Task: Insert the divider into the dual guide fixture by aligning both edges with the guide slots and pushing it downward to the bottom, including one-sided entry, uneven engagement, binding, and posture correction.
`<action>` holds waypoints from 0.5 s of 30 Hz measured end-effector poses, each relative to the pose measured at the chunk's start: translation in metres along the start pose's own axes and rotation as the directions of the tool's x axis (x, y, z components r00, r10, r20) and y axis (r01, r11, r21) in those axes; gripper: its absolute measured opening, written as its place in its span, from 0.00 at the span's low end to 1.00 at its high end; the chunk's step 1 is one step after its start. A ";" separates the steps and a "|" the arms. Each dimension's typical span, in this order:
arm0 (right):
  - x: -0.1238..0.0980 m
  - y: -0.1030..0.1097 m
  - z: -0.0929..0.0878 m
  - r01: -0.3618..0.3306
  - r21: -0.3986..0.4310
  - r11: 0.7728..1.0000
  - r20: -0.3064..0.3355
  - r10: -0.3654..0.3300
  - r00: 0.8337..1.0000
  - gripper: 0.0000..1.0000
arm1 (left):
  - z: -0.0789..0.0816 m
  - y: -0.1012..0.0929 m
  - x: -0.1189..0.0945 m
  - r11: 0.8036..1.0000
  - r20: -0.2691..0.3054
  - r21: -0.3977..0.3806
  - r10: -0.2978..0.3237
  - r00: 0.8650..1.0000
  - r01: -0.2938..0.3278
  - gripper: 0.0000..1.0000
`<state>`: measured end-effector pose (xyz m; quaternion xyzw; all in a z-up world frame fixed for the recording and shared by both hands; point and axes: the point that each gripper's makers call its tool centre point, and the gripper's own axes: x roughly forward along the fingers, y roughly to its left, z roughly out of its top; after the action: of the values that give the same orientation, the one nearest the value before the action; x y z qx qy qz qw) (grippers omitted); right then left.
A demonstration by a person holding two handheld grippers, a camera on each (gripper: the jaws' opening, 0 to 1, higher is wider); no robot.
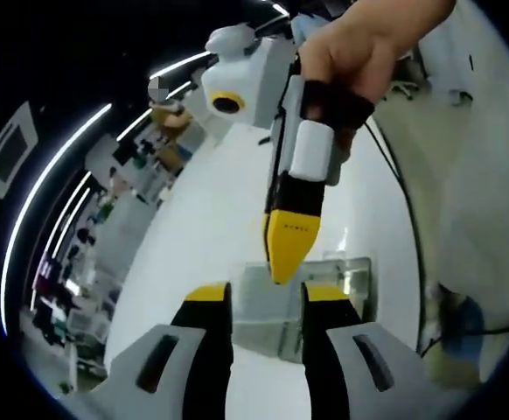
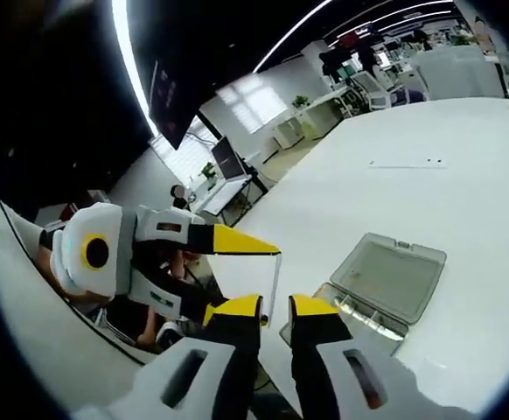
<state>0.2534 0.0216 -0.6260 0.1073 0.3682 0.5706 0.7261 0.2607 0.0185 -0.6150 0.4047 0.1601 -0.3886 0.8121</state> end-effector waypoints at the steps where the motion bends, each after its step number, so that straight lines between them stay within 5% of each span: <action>1: 0.000 0.000 -0.001 0.001 -0.001 1.000 -0.003 -0.001 1.000 0.06 | 0.000 0.000 0.000 1.000 0.000 0.003 0.000 1.000 0.000 0.26; 15: 0.004 0.003 -0.004 -0.018 0.001 1.000 -0.023 0.018 1.000 0.00 | 0.000 -0.002 0.000 1.000 0.000 0.030 0.002 1.000 -0.002 0.26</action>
<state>0.2491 0.0250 -0.6288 0.1043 0.3755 0.5781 0.7169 0.2595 0.0178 -0.6163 0.4171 0.1538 -0.3902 0.8063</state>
